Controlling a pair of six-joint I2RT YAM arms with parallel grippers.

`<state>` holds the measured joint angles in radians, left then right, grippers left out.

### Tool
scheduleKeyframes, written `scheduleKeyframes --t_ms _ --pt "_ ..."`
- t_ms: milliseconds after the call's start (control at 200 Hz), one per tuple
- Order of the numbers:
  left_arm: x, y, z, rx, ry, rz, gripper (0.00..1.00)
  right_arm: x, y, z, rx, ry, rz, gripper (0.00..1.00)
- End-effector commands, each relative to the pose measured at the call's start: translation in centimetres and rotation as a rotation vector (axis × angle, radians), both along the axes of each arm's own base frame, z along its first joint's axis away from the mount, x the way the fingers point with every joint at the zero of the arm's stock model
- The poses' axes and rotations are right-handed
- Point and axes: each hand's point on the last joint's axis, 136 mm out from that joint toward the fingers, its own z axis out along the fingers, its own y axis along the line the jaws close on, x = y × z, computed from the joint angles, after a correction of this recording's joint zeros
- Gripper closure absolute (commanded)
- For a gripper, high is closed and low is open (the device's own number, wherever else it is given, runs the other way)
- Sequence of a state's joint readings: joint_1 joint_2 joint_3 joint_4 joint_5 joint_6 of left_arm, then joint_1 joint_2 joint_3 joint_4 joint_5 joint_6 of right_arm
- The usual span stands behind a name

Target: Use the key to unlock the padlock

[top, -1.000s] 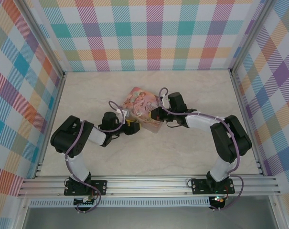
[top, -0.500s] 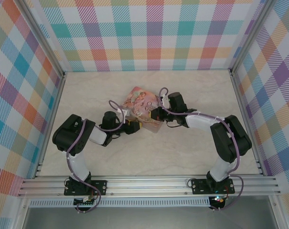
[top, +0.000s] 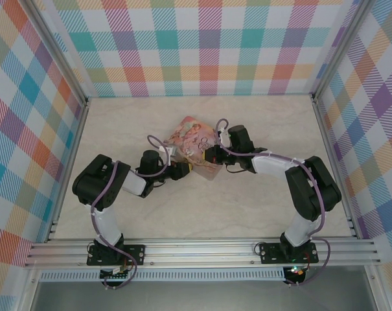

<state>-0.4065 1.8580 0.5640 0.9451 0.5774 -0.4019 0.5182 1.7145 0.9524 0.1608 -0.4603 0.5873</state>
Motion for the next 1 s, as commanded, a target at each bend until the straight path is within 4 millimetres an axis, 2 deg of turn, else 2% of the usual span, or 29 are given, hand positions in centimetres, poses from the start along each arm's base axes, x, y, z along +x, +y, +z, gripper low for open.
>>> scheduleKeyframes --t_ms 0,160,370,510,775,995 --pt "1.0 -1.3 2.3 -0.038 -0.085 -0.019 0.67 -0.7 0.2 -1.3 -0.018 0.044 0.021 0.97" --pt "0.9 -1.3 2.6 -0.024 -0.079 0.000 0.71 -0.5 0.1 -0.5 -0.014 0.013 0.017 0.97" --pt "0.8 -1.0 3.4 -0.013 -0.024 0.060 0.74 -0.1 -0.6 2.2 -0.033 -0.106 0.007 0.97" --pt "0.3 -1.2 3.9 -0.048 0.045 0.096 0.76 -0.9 -1.7 3.2 -0.082 -0.166 0.002 0.97" --pt "-0.9 -1.5 4.6 -0.073 0.196 0.167 0.78 -6.1 -2.3 1.6 -0.243 -0.212 0.113 0.97" --pt "-1.4 -1.8 6.3 -0.152 0.314 0.203 0.77 -9.3 -1.8 -1.6 -0.362 -0.204 0.206 0.96"
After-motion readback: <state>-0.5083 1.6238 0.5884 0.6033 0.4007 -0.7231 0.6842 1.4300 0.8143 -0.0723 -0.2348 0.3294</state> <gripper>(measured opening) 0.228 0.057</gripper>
